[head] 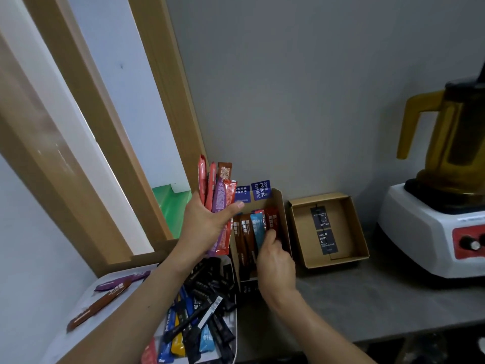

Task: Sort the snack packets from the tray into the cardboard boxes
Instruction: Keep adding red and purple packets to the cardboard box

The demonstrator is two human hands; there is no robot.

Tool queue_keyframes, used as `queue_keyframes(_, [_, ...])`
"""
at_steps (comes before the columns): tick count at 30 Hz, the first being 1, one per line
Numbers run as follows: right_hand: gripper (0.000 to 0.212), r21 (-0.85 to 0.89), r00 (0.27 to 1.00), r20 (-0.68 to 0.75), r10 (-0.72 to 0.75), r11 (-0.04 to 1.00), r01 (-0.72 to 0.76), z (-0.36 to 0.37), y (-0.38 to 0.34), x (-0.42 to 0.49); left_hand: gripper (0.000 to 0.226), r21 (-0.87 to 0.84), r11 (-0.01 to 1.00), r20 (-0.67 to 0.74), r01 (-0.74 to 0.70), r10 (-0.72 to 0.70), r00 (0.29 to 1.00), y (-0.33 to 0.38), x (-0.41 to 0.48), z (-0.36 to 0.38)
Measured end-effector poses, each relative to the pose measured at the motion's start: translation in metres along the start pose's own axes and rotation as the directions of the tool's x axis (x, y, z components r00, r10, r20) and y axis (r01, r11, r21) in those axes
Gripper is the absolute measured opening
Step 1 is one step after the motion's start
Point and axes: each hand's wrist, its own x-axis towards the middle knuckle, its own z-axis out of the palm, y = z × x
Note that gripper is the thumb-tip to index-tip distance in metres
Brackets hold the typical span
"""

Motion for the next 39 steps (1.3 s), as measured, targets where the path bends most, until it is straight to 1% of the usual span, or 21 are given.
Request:
queue_keyframes(3, [0.049,-0.039,1.000,0.029,0.012,0.999,-0.011,0.002,0.000,0.004,0.056,-0.009,1.000,-0.007,0.009,-0.009,1.000,-0.004,0.001,-0.001])
queue_keyframes(8, [0.034,-0.069,0.999,0.050,-0.006,0.998,0.009,0.004,-0.003,0.005,0.062,-0.031,0.999,-0.029,0.022,-0.023,0.999,-0.007,0.000,0.001])
queue_keyframes(11, [0.035,-0.061,0.998,0.041,-0.039,0.997,0.041,0.003,-0.002,0.001,0.062,-0.054,0.998,-0.051,0.033,-0.036,0.998,-0.009,-0.001,0.002])
queue_keyframes(13, [0.034,-0.025,0.998,0.013,-0.069,0.997,0.069,-0.003,-0.001,-0.003,0.056,-0.099,0.994,-0.052,0.041,-0.046,0.998,-0.009,-0.003,0.002])
queue_keyframes(15, [0.028,0.128,0.992,-0.034,-0.118,0.984,0.122,-0.013,0.000,-0.006,0.048,-0.143,0.989,-0.049,0.040,-0.048,0.998,-0.010,-0.005,0.002])
queue_keyframes(16, [0.021,0.259,0.988,-0.063,-0.138,0.954,0.150,-0.018,0.000,-0.009,0.044,-0.161,0.986,-0.051,0.040,-0.048,0.998,-0.010,-0.006,0.002])
queue_keyframes(17, [0.012,0.416,0.988,-0.078,-0.137,0.896,0.157,-0.025,0.000,-0.012,0.041,-0.173,0.984,-0.052,0.036,-0.046,0.998,-0.010,-0.007,0.002])
queue_keyframes(18, [0.005,0.581,0.991,-0.051,-0.126,0.803,0.132,-0.033,-0.001,-0.015,0.041,-0.180,0.983,-0.050,0.034,-0.044,0.998,-0.010,-0.008,0.003])
queue_keyframes(19, [0.007,0.726,0.992,0.010,-0.125,0.683,0.079,-0.043,-0.002,-0.018,0.042,-0.190,0.981,-0.045,0.035,-0.044,0.998,-0.010,-0.009,0.005])
queue_keyframes(20, [0.012,0.825,0.987,0.084,-0.134,0.564,0.007,-0.052,-0.003,-0.021,0.045,-0.208,0.977,-0.038,0.041,-0.050,0.998,-0.010,-0.010,0.006])
queue_keyframes(21, [0.014,0.871,0.977,0.145,-0.156,0.488,-0.052,-0.059,-0.004,-0.023,0.049,-0.228,0.972,-0.025,0.052,-0.059,0.998,-0.011,-0.012,0.009])
queue_keyframes(22, [0.015,0.888,0.969,0.175,-0.176,0.452,-0.079,-0.063,-0.005,-0.023,0.054,-0.248,0.966,-0.007,0.072,-0.076,0.997,-0.012,-0.014,0.011])
queue_keyframes(24, [0.009,0.899,0.968,0.180,-0.177,0.430,-0.089,-0.064,-0.003,-0.023,0.061,-0.280,0.953,0.028,0.112,-0.108,0.994,-0.011,-0.018,0.016])
queue_keyframes(26, [0.006,0.909,0.970,0.192,-0.149,0.399,-0.119,-0.060,0.003,-0.023,0.059,-0.297,0.950,0.025,0.102,-0.099,0.995,-0.010,-0.020,0.017])
queue_keyframes(28, [0.010,0.912,0.970,0.190,-0.150,0.392,-0.118,-0.057,0.012,-0.025,0.051,-0.298,0.952,-0.013,0.068,-0.075,0.997,-0.008,-0.019,0.012])
queue_keyframes(29, [0.012,0.907,0.973,0.169,-0.156,0.411,-0.092,-0.057,0.017,-0.028,0.044,-0.288,0.956,-0.035,0.054,-0.067,0.997,-0.006,-0.018,0.008])
queue_keyframes(31, [0.011,0.871,0.982,0.102,-0.160,0.491,-0.011,-0.057,0.025,-0.031,0.030,-0.273,0.961,-0.058,0.048,-0.067,0.996,-0.002,-0.019,0.000])
queue_keyframes(32, [0.013,0.844,0.986,0.058,-0.154,0.536,0.034,-0.057,0.028,-0.032,0.027,-0.271,0.961,-0.058,0.059,-0.077,0.995,0.000,-0.021,-0.003])
queue_keyframes(36, [0.027,0.773,0.991,-0.098,-0.091,0.620,0.134,-0.051,0.042,-0.024,0.034,-0.292,0.941,0.029,0.169,-0.168,0.985,0.000,-0.034,-0.013])
queue_keyframes(38, [0.030,0.759,0.989,-0.129,-0.076,0.634,0.148,-0.051,0.046,-0.022,0.034,-0.314,0.926,0.065,0.211,-0.201,0.977,-0.004,-0.039,-0.017])
queue_keyframes(39, [0.031,0.767,0.988,-0.131,-0.080,0.624,0.153,-0.053,0.046,-0.023,0.035,-0.315,0.922,0.082,0.226,-0.211,0.974,-0.005,-0.040,-0.019])
